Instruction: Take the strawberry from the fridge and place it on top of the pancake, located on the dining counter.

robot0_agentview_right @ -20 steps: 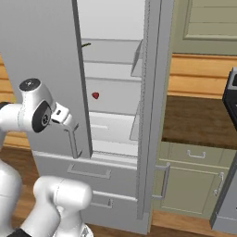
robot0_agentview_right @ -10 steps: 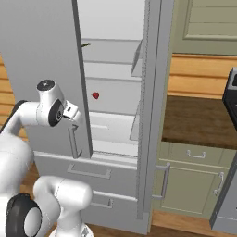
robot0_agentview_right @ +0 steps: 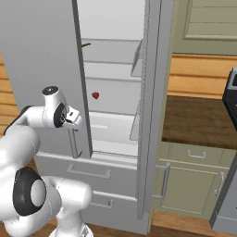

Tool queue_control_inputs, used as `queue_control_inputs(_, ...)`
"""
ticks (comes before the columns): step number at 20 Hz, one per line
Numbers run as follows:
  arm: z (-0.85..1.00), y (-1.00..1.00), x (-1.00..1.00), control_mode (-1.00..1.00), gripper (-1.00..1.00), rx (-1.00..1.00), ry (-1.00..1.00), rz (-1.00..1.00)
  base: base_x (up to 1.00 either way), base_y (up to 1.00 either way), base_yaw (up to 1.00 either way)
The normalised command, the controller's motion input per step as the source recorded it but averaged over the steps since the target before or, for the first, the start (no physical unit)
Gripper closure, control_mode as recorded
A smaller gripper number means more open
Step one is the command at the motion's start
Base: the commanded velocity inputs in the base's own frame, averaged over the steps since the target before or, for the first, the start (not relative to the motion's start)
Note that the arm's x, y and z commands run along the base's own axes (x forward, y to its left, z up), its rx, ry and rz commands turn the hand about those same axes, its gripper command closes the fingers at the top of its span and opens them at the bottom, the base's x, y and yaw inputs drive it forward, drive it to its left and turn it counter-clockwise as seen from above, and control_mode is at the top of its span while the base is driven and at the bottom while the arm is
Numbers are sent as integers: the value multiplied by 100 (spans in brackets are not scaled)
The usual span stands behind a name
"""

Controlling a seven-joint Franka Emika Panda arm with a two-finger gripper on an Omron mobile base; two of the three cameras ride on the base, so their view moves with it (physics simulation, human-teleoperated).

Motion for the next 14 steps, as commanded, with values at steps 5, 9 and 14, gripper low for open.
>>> queue_control_inputs(5,-42,1,27,-100,-100,-7,6,0,0,0,0)
queue_control_inputs(9,-10,0,35,-100,-100,0,2,1,0,0,0)
queue_control_inputs(14,-6,0,21,-100,-100,0,0,1,0,0,0)
